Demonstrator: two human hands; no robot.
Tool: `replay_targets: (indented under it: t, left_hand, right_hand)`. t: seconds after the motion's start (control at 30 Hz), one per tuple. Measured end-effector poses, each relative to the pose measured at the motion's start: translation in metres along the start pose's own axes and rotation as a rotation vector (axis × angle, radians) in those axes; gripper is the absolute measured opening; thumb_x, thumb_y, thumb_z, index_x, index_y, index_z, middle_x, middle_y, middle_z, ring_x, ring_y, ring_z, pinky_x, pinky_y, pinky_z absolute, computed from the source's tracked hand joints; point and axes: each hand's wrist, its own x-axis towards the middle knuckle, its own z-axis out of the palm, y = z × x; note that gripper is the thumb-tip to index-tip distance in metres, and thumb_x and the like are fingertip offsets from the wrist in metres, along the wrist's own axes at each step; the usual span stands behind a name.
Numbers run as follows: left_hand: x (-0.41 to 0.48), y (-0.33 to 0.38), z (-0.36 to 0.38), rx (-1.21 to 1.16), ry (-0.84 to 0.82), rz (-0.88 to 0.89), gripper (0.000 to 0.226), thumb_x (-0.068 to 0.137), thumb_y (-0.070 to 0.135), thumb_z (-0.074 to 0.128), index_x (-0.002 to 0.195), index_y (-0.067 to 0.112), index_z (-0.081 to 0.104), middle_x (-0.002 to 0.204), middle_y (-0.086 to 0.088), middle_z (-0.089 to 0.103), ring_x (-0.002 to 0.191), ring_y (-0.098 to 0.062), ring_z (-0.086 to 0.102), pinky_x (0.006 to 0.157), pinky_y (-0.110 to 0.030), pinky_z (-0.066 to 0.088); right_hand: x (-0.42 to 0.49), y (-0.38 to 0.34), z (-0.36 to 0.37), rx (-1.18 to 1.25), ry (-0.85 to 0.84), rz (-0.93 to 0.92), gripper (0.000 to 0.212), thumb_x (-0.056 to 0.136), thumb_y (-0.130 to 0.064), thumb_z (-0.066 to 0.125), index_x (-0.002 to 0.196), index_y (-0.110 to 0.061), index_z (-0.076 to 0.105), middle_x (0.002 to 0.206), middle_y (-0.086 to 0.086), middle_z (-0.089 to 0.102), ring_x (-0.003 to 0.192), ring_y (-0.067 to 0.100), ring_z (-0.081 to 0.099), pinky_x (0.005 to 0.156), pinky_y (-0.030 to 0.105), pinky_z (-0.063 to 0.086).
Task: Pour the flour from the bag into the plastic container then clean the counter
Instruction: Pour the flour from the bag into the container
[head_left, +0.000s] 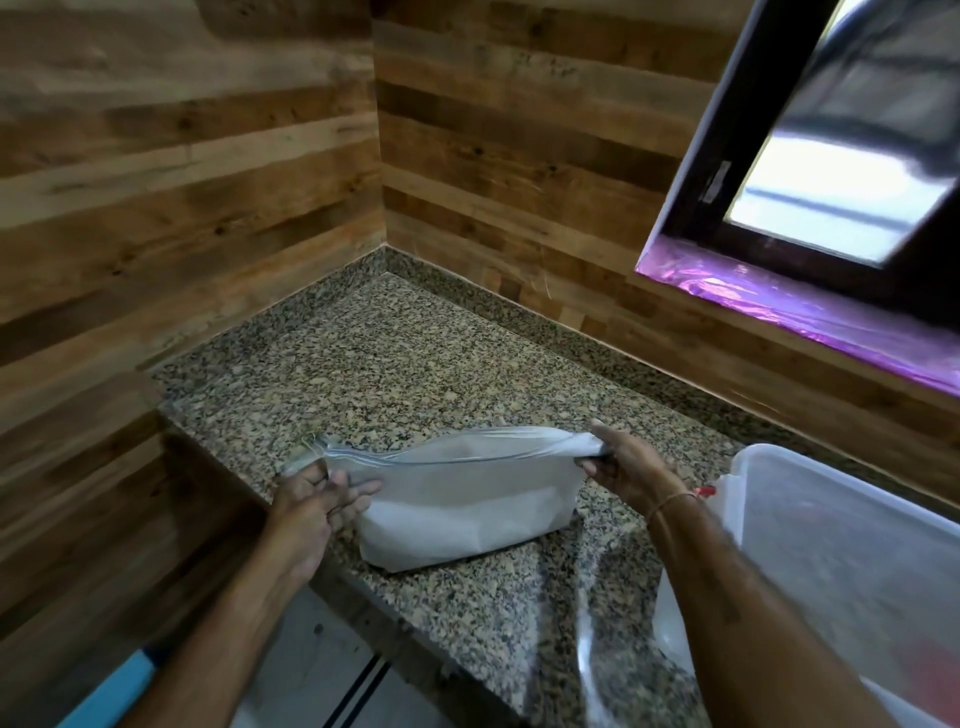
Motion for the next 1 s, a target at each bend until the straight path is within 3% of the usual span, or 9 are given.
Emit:
replay_targets:
  t: [0.1,0.23,0.37,0.47,0.6,0.73,0.8,0.9,1.0]
  left_hand:
    - [-0.010,-0.003,-0.001,-0.040,0.003,0.014,0.017,0.104,-0.005,0.048,0.091,0.002,0.058,0.080,-0.008,0.079,0.090,-0.022,0.078,0.069,-0.023,0.064]
    - [-0.012,-0.001,-0.012,-0.031,-0.007,-0.104,0.046,0.112,0.030,0.038,0.088,0.004,0.066,0.092,-0.015,0.079,0.078,-0.022,0.078,0.066,-0.029,0.065]
    - [0.000,-0.001,-0.009,0.120,0.012,-0.301,0.007,0.097,0.004,0.063,0.098,0.005,0.071,0.105,-0.017,0.070,0.078,-0.019,0.066,0.057,-0.023,0.058]
    - [0.002,-0.001,-0.010,0.093,0.033,-0.411,0.046,0.079,0.012,0.079,0.121,-0.001,0.065,0.097,-0.012,0.068,0.079,-0.018,0.059,0.054,-0.026,0.052]
    - [0.001,-0.003,-0.011,-0.006,0.073,-0.520,0.036,0.089,0.035,0.073,0.105,0.003,0.068,0.073,-0.010,0.064,0.055,-0.012,0.054,0.035,-0.019,0.047]
    - [0.010,-0.007,0.001,0.095,0.119,-0.532,0.029,0.105,0.019,0.056,0.121,-0.005,0.058,0.065,-0.013,0.061,0.041,-0.015,0.057,0.031,-0.019,0.045]
    - [0.017,-0.005,0.003,0.098,0.148,-0.458,0.025,0.108,0.010,0.049,0.129,-0.001,0.057,0.078,-0.020,0.065,0.035,-0.014,0.057,0.028,-0.018,0.042]
    - [0.023,-0.005,-0.005,0.079,0.188,-0.299,0.029,0.107,0.006,0.048,0.131,0.002,0.063,0.124,-0.027,0.064,0.060,-0.021,0.056,0.032,-0.018,0.044]
    - [0.018,-0.021,-0.022,0.072,0.140,-0.303,0.028,0.106,0.007,0.050,0.128,0.008,0.067,0.133,-0.018,0.064,0.080,-0.023,0.060,0.043,-0.020,0.054]
  right_hand:
    - [0.000,0.005,0.003,0.089,0.074,-0.002,0.026,0.104,-0.025,0.063,0.113,0.000,0.060,0.075,0.016,0.065,0.046,0.018,0.066,0.043,0.024,0.059]
    - [0.001,0.002,0.002,0.066,0.046,0.081,0.072,0.099,-0.067,0.049,0.100,0.002,0.067,0.075,0.020,0.071,0.057,0.025,0.072,0.047,0.031,0.063]
    - [0.009,-0.009,0.002,-0.018,-0.013,0.153,0.035,0.110,-0.026,0.052,0.106,0.005,0.069,0.071,0.014,0.072,0.052,0.020,0.070,0.047,0.028,0.061]
    - [0.013,-0.010,-0.003,-0.103,-0.116,0.177,0.032,0.110,0.002,0.039,0.130,0.011,0.061,0.103,0.022,0.069,0.074,0.025,0.071,0.059,0.028,0.065]
    - [0.013,-0.013,-0.014,-0.259,-0.205,0.202,0.041,0.104,0.013,0.037,0.124,-0.002,0.070,0.122,0.019,0.068,0.090,0.027,0.065,0.065,0.027,0.064]
    - [0.019,-0.006,-0.018,-0.399,-0.226,0.196,0.045,0.102,0.011,0.045,0.105,-0.015,0.082,0.118,0.012,0.075,0.087,0.024,0.064,0.066,0.029,0.058]
    - [0.026,-0.008,-0.018,-0.394,-0.197,0.162,0.038,0.100,0.008,0.052,0.109,-0.012,0.083,0.119,0.022,0.073,0.079,0.025,0.060,0.060,0.028,0.057]
    - [0.030,-0.012,-0.016,-0.403,-0.150,0.112,0.032,0.098,0.006,0.059,0.117,-0.010,0.079,0.121,0.026,0.073,0.076,0.025,0.061,0.060,0.028,0.055]
    - [0.026,-0.006,-0.016,-0.445,-0.177,0.146,0.038,0.096,0.009,0.060,0.108,-0.020,0.084,0.122,0.021,0.074,0.088,0.031,0.064,0.065,0.029,0.054]
